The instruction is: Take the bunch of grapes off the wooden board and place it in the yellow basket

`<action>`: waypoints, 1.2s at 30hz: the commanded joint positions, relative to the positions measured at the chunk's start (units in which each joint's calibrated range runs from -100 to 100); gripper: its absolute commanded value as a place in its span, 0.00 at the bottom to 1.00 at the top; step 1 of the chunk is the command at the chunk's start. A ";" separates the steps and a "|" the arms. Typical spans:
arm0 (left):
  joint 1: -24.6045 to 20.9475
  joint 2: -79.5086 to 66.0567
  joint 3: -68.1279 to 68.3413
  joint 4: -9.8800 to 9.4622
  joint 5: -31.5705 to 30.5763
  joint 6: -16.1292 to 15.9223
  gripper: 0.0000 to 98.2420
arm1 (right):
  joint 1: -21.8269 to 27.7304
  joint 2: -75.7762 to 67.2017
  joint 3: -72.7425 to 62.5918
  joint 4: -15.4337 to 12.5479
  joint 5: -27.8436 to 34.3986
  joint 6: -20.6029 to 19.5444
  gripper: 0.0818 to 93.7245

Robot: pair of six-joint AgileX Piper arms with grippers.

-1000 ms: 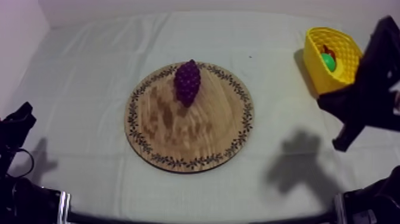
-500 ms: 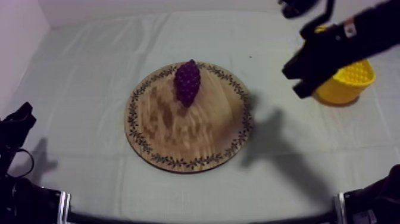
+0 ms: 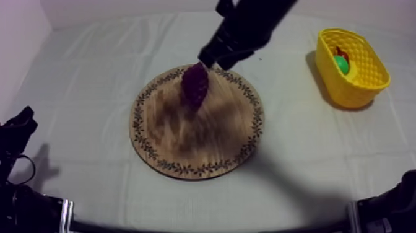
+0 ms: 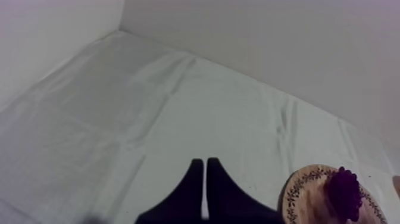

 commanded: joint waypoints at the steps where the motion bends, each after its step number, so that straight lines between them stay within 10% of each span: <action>1: 0.02 0.01 -0.04 -0.02 0.03 0.00 0.00 | 0.28 6.78 -8.18 -0.53 1.98 -0.26 0.00; 20: 0.02 0.01 -0.04 -0.02 0.03 0.00 0.00 | 3.10 20.74 -20.98 0.95 8.29 -3.25 0.00; 36: 0.02 0.01 -0.04 -0.02 0.03 0.00 0.00 | 3.28 21.89 -23.28 -1.56 10.90 -24.98 0.00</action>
